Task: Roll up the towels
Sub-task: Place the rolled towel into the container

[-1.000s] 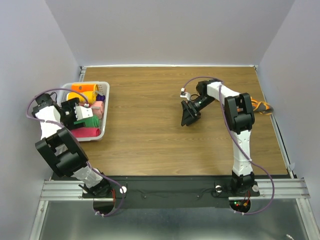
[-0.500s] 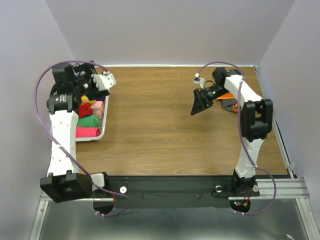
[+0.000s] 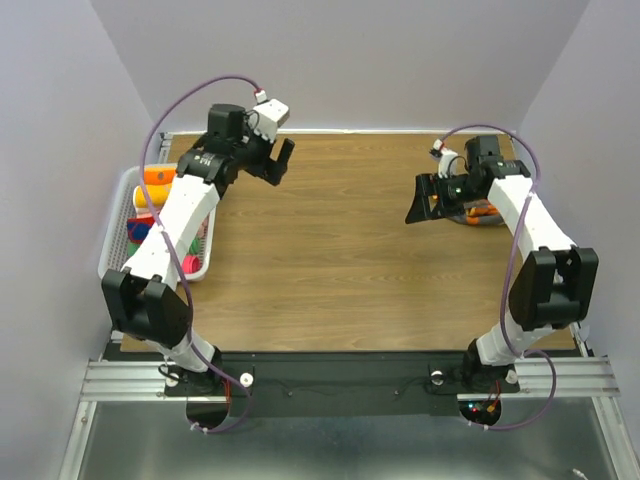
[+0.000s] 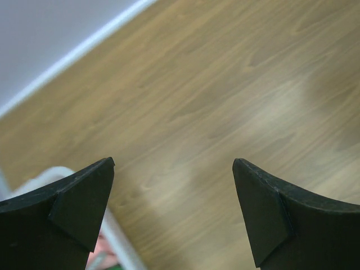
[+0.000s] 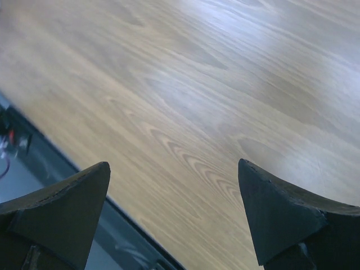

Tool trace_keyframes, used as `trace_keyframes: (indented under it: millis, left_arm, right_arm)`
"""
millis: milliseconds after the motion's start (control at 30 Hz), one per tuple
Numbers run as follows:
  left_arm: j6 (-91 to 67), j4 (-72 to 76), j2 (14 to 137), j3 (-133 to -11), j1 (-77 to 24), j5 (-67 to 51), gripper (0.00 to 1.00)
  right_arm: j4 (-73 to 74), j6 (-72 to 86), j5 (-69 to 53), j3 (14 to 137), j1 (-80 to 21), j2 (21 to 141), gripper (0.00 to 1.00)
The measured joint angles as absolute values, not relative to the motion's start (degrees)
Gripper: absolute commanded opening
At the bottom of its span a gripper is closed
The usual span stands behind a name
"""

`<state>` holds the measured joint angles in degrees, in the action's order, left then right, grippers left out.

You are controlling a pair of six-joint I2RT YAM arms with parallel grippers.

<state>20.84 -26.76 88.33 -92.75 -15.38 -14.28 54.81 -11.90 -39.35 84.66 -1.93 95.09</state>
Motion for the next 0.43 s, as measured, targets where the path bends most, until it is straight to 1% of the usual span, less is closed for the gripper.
trace_keyframes:
  millis: [133,300,433]
  left_arm:
    - [14.9,-24.3,88.8,-86.3,-18.0,-12.4,0.99]
    - [11.3,-21.2,86.7,-72.6,-20.6,-9.2,0.99]
    - [10.9,-20.8,84.4,-66.2,-21.3,-8.4,0.99]
  right_arm:
    - [47.8,-6.3,-33.2,75.0,-1.9,90.0,1.0]
    - [41.2,-2.5,-28.9,62.7,-1.9,84.4,1.0]
    - [39.3,-1.3,-27.9,58.7,-1.9,82.8,1.0]
